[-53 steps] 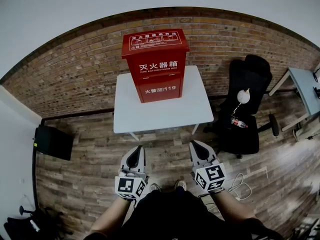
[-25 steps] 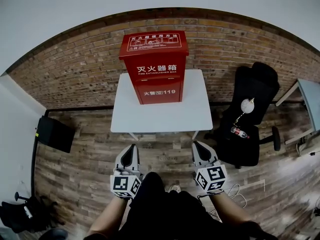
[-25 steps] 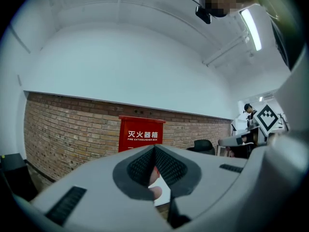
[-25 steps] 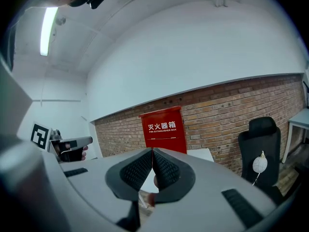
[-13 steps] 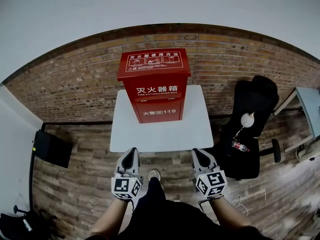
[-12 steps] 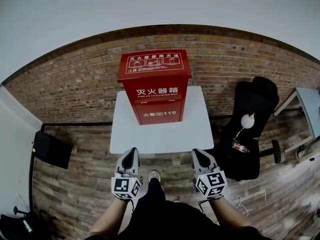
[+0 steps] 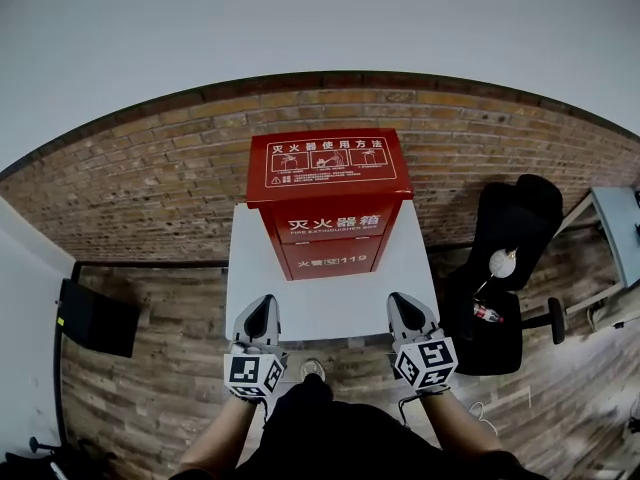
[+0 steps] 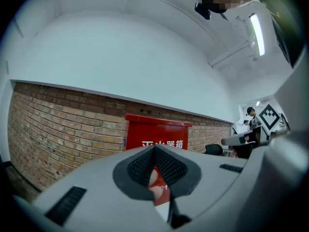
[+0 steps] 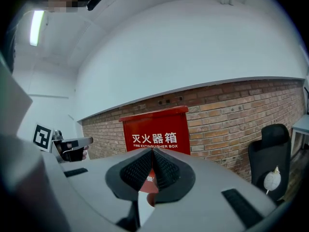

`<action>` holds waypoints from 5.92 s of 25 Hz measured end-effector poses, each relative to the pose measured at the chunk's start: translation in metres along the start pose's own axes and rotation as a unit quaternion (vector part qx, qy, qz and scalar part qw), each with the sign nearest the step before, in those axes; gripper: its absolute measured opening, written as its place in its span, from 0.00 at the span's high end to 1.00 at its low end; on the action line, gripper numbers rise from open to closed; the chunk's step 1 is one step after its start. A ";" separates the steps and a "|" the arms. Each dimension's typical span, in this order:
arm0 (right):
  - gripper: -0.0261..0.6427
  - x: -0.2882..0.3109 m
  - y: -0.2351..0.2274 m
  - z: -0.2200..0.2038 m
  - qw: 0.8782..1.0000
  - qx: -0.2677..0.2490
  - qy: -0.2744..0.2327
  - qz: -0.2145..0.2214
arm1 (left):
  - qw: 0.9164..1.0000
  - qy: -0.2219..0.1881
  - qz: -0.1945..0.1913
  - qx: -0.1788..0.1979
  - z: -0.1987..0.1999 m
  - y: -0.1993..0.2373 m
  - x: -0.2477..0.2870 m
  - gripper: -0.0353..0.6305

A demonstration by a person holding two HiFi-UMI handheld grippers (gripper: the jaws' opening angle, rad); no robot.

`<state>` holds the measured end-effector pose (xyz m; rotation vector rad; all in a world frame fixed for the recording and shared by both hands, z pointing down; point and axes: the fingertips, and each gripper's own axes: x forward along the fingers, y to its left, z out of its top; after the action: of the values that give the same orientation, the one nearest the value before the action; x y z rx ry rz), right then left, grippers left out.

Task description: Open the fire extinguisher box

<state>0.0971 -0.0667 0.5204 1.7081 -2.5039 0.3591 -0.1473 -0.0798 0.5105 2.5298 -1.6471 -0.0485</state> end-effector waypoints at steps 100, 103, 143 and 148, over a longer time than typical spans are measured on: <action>0.59 0.155 -0.098 0.203 0.984 -0.126 -0.041 0.122 | 0.990 -0.015 -0.123 0.068 0.169 0.081 0.185 0.53; 0.59 0.163 -0.102 0.211 0.984 -0.138 -0.045 0.108 | 0.990 -0.021 -0.116 0.081 0.176 0.080 0.194 0.53; 0.59 0.293 -0.142 0.315 0.982 -0.148 -0.109 0.039 | 0.993 -0.063 -0.044 0.090 0.249 0.135 0.337 0.53; 0.59 0.296 -0.143 0.315 0.983 -0.148 -0.106 0.032 | 0.993 -0.056 -0.033 0.099 0.248 0.137 0.341 0.53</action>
<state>0.1385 -0.4611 0.2959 1.6248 -2.5977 -0.1954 -0.1570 -0.4669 0.2941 2.7764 -1.6846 -0.0371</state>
